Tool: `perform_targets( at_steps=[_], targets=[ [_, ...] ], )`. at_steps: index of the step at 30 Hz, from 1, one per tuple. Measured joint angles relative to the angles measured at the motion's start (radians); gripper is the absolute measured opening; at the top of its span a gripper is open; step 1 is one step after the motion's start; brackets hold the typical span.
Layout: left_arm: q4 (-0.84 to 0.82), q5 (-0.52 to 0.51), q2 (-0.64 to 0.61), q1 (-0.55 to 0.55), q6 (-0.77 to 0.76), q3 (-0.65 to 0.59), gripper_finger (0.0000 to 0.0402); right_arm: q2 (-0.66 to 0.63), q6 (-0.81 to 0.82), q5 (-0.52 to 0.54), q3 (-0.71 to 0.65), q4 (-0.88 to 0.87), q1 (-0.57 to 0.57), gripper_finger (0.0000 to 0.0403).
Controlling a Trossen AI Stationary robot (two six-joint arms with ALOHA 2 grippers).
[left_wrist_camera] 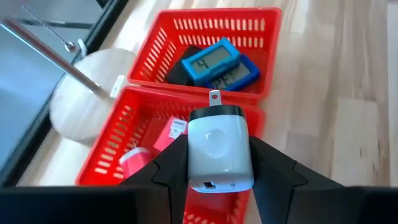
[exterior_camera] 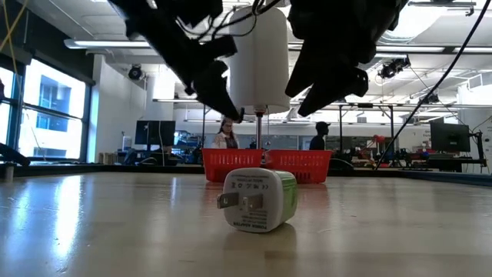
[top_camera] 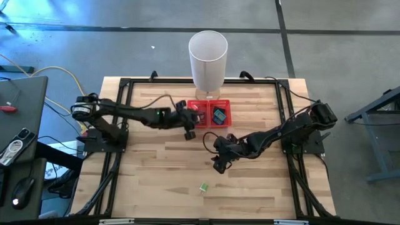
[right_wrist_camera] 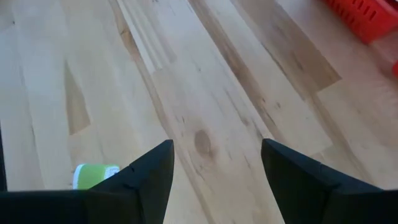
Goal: Pick & Place Office items
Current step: Put the white charger adapter into the left red bin
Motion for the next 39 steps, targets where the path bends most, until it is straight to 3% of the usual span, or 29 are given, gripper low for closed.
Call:
perform_targets(
  at_steps=[5,11,17,24,33,39],
  targets=[
    [0.131,0.109,0.0,0.091,-0.012,-0.038,0.0127,0.0,0.002,0.003,0.0,-0.003,0.028,0.0229],
    [0.328,0.113,0.0,0.146,-0.049,-0.125,0.0127,0.0,0.002,0.052,0.0,-0.004,0.06,0.0229],
    [0.418,0.115,0.013,0.165,-0.073,-0.172,0.0127,0.0,0.002,0.053,0.0,-0.004,0.066,0.0229],
    [0.542,0.107,0.134,0.165,-0.071,-0.178,0.0127,0.0,0.001,0.078,0.0,-0.004,0.065,0.0229],
    [0.607,0.092,0.211,0.18,-0.073,-0.178,0.0128,0.0,-0.001,0.077,0.0,-0.005,0.066,0.0229],
    [0.608,0.092,0.234,0.193,-0.079,-0.177,0.0156,0.0,-0.008,0.078,0.0,-0.017,0.065,0.0229]
  ],
)
